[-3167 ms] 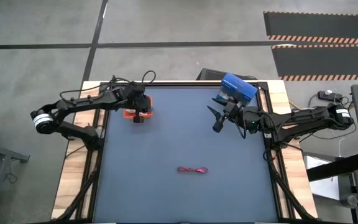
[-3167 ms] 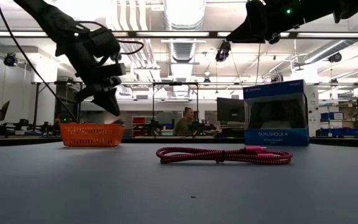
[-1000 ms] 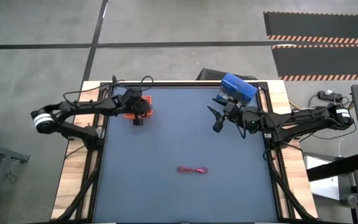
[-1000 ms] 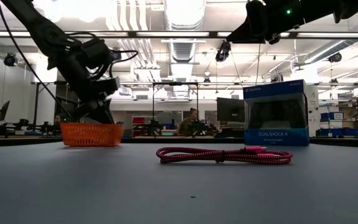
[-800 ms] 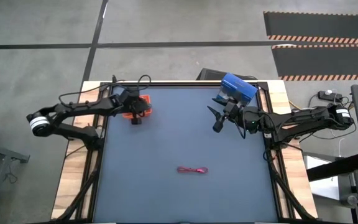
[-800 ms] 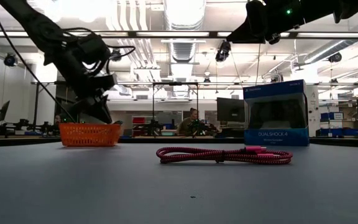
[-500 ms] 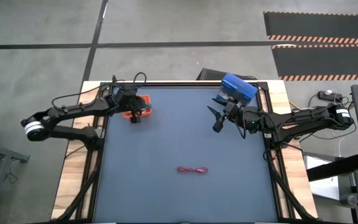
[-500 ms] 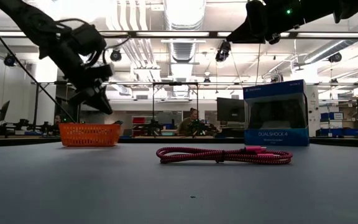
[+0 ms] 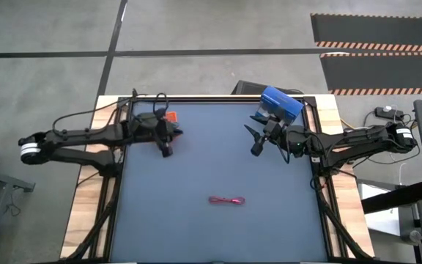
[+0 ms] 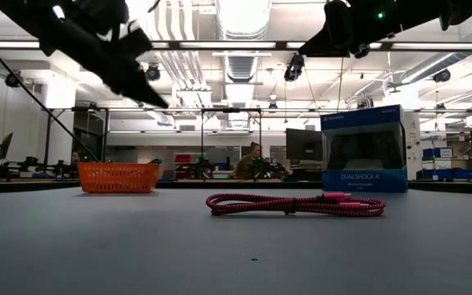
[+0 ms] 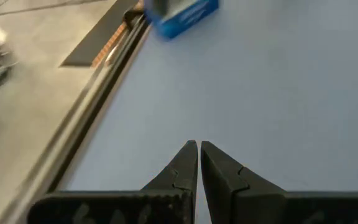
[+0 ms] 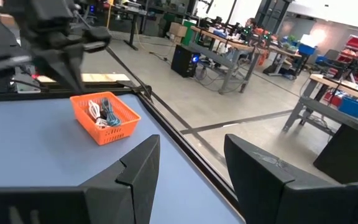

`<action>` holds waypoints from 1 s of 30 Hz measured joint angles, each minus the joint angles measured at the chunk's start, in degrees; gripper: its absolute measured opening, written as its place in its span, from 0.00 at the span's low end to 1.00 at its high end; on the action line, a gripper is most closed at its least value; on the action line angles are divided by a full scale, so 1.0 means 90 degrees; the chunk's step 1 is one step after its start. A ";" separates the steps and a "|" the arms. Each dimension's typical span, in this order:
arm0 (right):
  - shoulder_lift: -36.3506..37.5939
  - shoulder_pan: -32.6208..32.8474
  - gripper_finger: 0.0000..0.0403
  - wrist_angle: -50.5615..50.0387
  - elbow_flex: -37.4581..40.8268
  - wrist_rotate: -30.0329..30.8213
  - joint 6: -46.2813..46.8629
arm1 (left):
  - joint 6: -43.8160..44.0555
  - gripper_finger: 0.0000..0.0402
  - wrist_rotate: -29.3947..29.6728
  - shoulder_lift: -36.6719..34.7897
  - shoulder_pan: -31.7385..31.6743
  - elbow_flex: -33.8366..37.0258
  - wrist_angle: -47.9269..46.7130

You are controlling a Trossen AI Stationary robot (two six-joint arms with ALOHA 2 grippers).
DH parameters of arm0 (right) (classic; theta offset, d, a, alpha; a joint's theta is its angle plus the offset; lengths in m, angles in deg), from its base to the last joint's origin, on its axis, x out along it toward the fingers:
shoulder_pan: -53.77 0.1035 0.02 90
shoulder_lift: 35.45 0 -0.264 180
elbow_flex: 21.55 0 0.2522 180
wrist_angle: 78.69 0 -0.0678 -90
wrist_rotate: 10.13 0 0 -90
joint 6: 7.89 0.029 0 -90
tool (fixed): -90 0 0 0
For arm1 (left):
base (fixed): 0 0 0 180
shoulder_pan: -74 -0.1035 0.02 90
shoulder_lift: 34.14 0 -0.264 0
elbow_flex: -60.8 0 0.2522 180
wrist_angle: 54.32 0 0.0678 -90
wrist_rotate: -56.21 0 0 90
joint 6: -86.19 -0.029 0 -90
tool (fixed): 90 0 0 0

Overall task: Pick and place USB-C Cables
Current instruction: Put the black pink charger cable into the orange basket

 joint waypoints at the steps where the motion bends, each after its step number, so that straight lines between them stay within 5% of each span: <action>1: 0.0000 0.0000 0.42 0.0002 0.0000 0.0000 -0.0028 | 0.0194 0.01 0.0016 0.0024 0.0197 -0.0006 0.0112; 16: 0.0000 0.0009 0.42 0.0005 -0.0349 -0.0053 -0.0788 | 0.2363 0.01 0.0747 0.1465 0.2431 -0.0462 0.0903; 30: 0.0094 0.0017 0.42 -0.0225 -0.0595 -0.0532 -0.1054 | 0.3057 0.01 0.0783 0.3720 0.3319 -0.2375 -0.0143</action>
